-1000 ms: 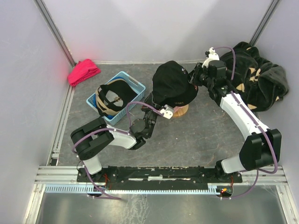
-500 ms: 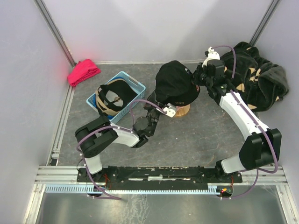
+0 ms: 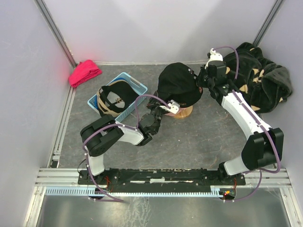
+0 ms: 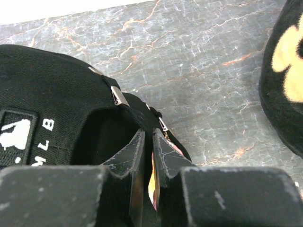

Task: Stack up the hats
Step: Stack the hat on the hat.

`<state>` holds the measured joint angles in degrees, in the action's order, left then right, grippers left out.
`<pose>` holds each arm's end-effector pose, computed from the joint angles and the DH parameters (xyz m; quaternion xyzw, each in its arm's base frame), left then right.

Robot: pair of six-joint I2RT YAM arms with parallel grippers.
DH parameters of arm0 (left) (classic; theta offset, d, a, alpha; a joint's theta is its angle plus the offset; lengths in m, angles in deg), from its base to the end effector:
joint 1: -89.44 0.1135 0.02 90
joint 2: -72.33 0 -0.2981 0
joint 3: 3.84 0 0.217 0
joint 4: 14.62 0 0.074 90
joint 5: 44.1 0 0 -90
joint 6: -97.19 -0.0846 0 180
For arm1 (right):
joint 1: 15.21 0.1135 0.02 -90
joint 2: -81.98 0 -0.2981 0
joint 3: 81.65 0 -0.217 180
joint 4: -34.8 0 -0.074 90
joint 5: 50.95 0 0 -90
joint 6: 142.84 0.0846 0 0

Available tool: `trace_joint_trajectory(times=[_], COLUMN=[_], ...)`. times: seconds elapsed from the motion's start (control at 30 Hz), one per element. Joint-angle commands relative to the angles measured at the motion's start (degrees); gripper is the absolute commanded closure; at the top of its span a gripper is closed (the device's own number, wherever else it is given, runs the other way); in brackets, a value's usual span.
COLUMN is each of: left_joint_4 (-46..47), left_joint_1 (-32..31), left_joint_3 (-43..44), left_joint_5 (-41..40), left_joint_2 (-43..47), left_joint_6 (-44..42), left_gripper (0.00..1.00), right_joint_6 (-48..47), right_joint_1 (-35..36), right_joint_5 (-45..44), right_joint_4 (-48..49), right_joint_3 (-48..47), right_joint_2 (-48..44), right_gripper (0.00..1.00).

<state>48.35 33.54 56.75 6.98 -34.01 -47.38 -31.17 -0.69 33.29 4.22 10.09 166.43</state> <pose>0.2620 -0.2922 0.2855 0.3066 0.5393 0.1888 0.7613 0.3399 0.0793 0.3534 0.0793 0.8472 0.1219 0.5109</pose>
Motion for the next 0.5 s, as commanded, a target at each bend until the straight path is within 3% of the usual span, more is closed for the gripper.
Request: trace_joint_trajectory(times=[0.0,0.47], left_joint_4=[1.2,6.9], left_joint_1=[0.5,-1.5], left_joint_3=[0.0,-6.1], left_joint_5=[-0.1,2.0], left_joint_2=[1.0,2.7], left_joint_6=[5.4,8.1], left_gripper=[0.97,0.97], right_joint_6=[-1.8,3.1], right_joint_1=[-0.8,-5.2], right_joint_5=[-3.0,0.1], right_joint_4=[-0.6,3.6], right_joint_3=[-1.6,2.9], right_joint_2=[-0.6,-0.7], right_gripper=[0.83,0.84])
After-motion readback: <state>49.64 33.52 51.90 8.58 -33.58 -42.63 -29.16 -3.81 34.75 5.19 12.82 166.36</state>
